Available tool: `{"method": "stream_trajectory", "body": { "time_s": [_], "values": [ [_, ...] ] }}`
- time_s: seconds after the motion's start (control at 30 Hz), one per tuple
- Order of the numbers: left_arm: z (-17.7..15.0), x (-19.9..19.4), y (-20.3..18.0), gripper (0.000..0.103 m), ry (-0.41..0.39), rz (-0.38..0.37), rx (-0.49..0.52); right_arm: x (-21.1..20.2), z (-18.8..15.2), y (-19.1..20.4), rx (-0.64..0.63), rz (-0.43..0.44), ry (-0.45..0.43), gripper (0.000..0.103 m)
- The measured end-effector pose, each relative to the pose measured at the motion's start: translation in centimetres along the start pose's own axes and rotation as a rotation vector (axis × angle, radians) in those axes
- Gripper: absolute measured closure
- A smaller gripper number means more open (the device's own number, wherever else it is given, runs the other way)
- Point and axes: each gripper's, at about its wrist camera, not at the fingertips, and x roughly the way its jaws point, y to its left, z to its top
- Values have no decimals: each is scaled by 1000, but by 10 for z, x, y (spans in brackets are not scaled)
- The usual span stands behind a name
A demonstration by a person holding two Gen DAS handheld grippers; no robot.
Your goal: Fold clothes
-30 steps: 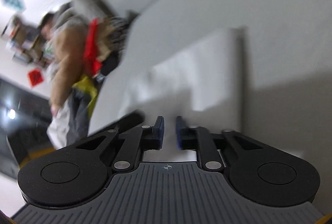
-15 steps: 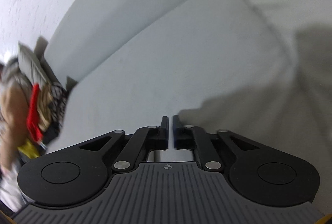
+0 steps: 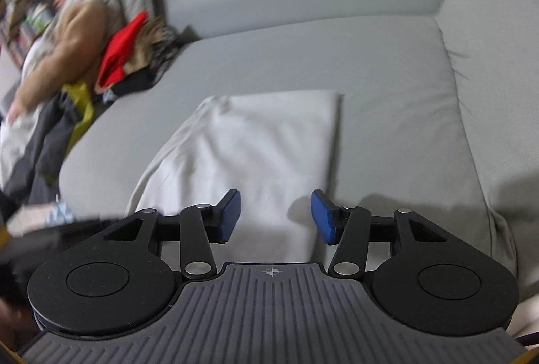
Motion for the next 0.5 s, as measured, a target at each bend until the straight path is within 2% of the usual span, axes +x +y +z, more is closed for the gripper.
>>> {"method": "stream_trajectory", "body": {
  "time_s": [0.07, 0.17, 0.3, 0.5],
  "values": [
    [-4, 0, -3, 74, -34, 45, 36, -1, -10, 13, -70, -4, 10, 55],
    [-13, 5, -6, 89, -26, 78, 86, 2, -22, 29, -161, -23, 7, 61],
    [-26, 18, -2, 91, 52, 65, 100, 14, -44, 37, -263, -91, 73, 62],
    [-24, 14, -6, 90, 140, 108, 139, -1, -53, 32, -290, -141, 129, 62]
  ]
}}
